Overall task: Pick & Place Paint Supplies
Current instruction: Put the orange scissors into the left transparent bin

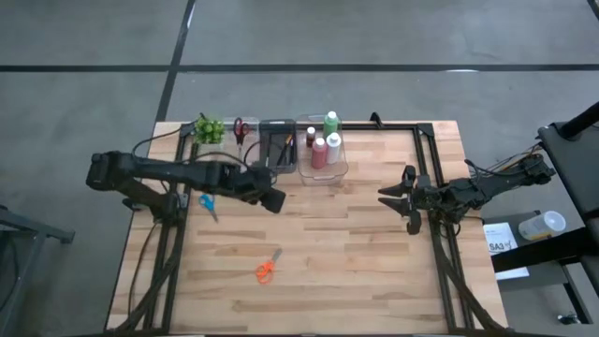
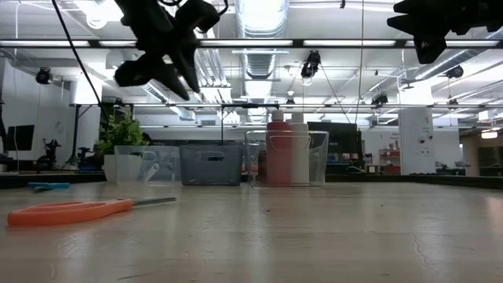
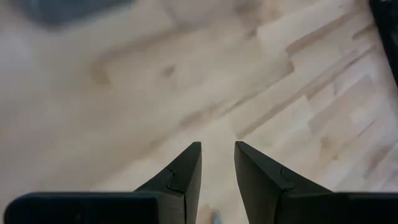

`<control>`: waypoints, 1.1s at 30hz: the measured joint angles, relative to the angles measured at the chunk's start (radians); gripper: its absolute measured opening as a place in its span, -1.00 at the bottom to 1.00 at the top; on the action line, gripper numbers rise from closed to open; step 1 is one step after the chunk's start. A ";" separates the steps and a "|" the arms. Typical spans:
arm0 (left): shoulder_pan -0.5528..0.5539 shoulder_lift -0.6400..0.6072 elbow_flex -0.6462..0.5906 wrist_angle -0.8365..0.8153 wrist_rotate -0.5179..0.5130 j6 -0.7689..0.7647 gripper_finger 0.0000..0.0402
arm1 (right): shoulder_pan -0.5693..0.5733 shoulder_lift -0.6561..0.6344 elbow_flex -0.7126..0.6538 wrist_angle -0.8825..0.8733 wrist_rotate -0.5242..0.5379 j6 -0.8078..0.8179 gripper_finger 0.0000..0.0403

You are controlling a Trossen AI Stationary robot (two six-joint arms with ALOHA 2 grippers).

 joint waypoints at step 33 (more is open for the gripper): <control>-0.548 0.130 -0.125 0.119 0.027 -0.617 -0.47 | 0.000 0.000 0.000 0.000 0.000 0.000 -0.43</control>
